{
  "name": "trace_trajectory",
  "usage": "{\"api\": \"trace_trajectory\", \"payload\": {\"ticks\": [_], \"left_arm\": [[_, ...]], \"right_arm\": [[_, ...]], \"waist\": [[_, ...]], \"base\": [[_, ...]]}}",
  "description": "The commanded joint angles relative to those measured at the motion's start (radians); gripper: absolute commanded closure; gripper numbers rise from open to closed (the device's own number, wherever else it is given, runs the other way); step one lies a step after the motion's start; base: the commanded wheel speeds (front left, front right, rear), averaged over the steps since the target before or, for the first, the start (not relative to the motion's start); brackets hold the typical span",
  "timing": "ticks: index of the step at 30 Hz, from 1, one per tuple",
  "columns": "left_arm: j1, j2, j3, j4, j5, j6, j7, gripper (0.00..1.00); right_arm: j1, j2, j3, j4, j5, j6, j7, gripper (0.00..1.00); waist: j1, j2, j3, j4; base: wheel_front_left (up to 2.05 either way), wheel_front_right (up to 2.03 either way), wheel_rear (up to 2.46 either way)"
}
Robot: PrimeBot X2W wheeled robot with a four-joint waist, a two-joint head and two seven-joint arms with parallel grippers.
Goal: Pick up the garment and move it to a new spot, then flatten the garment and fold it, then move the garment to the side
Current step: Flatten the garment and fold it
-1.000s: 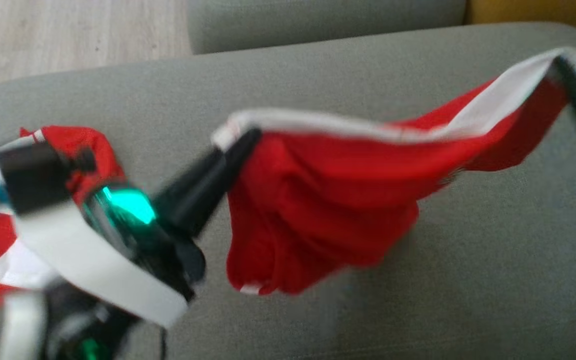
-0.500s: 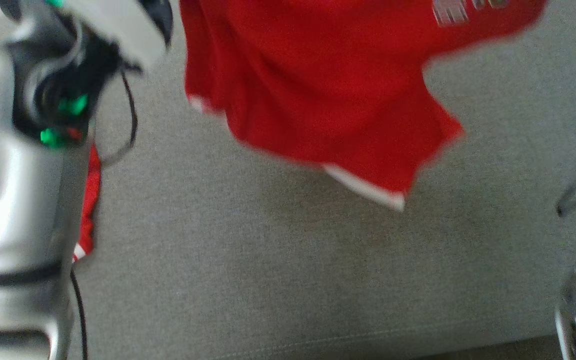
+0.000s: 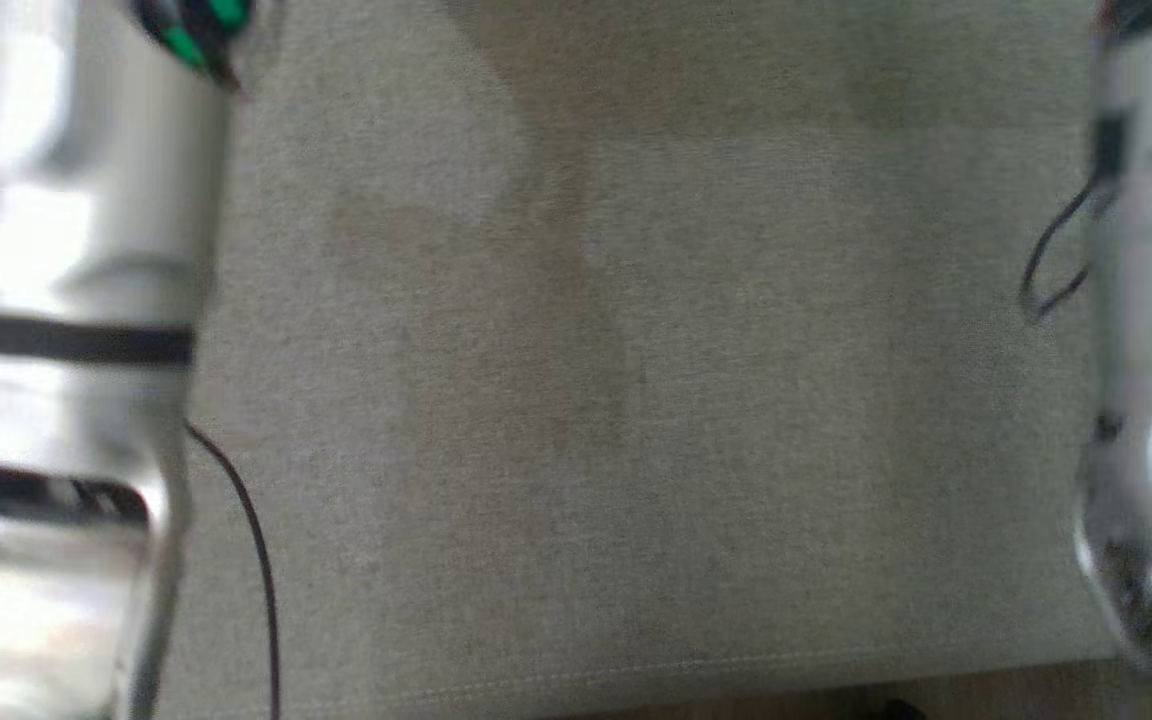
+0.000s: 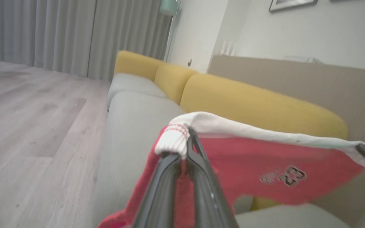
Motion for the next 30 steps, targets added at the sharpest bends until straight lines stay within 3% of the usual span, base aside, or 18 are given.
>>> {"api": "trace_trajectory", "payload": {"ticks": [1, 4, 9, 17, 23, 30], "left_arm": [[0.040, 0.022, -0.009, -0.012, 0.007, -0.022, -0.024, 1.00], [0.169, 0.000, -0.060, -0.014, -0.020, -0.052, -0.058, 1.00], [0.435, 0.012, -0.152, -0.122, -0.056, -0.064, -0.078, 1.00], [0.896, 0.080, -0.235, -0.353, -0.112, -0.044, -0.035, 1.00], [1.184, 0.136, -0.268, -0.597, -0.172, 0.039, 0.069, 1.00], [1.319, 0.155, -0.268, -0.815, -0.247, 0.109, 0.155, 1.00]], "right_arm": [[0.052, 0.013, 0.047, -0.024, 0.031, 0.008, -0.023, 1.00], [0.193, -0.056, 0.161, -0.058, 0.102, 0.008, -0.021, 1.00], [0.481, -0.251, 0.314, -0.187, 0.201, 0.008, 0.068, 1.00], [0.914, -0.460, 0.286, -0.462, 0.297, 0.008, 0.266, 1.00], [1.266, -0.519, 0.120, -0.724, 0.311, 0.008, 0.447, 1.00], [1.403, -0.430, -0.061, -0.936, 0.309, 0.008, 0.577, 1.00]], "waist": [[-0.0003, 0.0000, -0.011, 0.019], [-0.0003, 0.0000, -0.036, 0.035], [-0.0003, 0.0000, -0.088, 0.039], [-0.0003, 0.0000, -0.250, 0.034], [-0.0003, 0.0000, -0.338, 0.052], [-0.0003, 0.0000, -0.314, 0.076]], "base": [[0.00, 0.00, 0.00], [0.00, 0.00, 0.00], [0.00, 0.00, 0.00], [0.00, 0.00, 0.00], [0.00, 0.00, 0.00], [0.00, 0.00, 0.00]]}}
